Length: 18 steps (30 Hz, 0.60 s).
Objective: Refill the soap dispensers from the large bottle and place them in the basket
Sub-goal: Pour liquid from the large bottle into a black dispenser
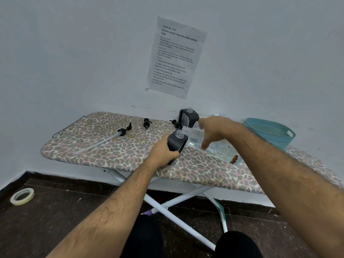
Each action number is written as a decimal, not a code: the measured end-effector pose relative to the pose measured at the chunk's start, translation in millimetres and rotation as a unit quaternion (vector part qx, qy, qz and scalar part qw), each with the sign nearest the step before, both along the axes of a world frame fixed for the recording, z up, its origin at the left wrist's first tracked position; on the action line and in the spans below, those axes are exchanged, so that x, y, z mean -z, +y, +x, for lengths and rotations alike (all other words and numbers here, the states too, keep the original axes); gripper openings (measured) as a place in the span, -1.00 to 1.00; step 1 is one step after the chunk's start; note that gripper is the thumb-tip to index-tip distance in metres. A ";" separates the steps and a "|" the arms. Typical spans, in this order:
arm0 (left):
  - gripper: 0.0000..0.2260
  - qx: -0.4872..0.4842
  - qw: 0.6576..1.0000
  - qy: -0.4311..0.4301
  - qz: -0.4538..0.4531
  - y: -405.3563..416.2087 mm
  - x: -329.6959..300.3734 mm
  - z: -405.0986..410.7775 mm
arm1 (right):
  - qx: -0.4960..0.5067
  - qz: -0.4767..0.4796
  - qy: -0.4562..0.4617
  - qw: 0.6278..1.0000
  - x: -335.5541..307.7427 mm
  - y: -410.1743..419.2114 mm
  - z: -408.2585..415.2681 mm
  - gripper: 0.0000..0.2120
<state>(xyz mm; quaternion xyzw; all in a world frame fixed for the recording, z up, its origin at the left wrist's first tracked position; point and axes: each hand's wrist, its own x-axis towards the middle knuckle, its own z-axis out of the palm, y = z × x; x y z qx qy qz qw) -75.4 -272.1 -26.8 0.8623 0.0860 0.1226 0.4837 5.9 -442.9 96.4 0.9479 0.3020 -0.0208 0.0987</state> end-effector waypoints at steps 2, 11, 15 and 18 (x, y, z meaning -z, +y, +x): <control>-0.43 0.001 1.000 0.001 -0.002 -0.3 -0.4 -0.1 | 0.000 -0.003 0.000 1.000 -0.6 0.4 0.1 -0.25; -0.47 0.000 1.000 -0.009 -0.005 0.4 1.0 0.6 | -0.002 -0.002 -0.002 1.000 -0.4 1.6 0.6 -0.26; -0.48 0.001 1.000 -0.009 -0.010 1.7 1.8 1.6 | -0.001 -0.003 0.001 1.000 -0.7 2.2 0.8 -0.26; -0.45 0.000 1.000 -0.008 -0.008 2.0 2.6 1.9 | -0.002 -0.002 0.002 1.000 -1.0 2.8 0.4 -0.26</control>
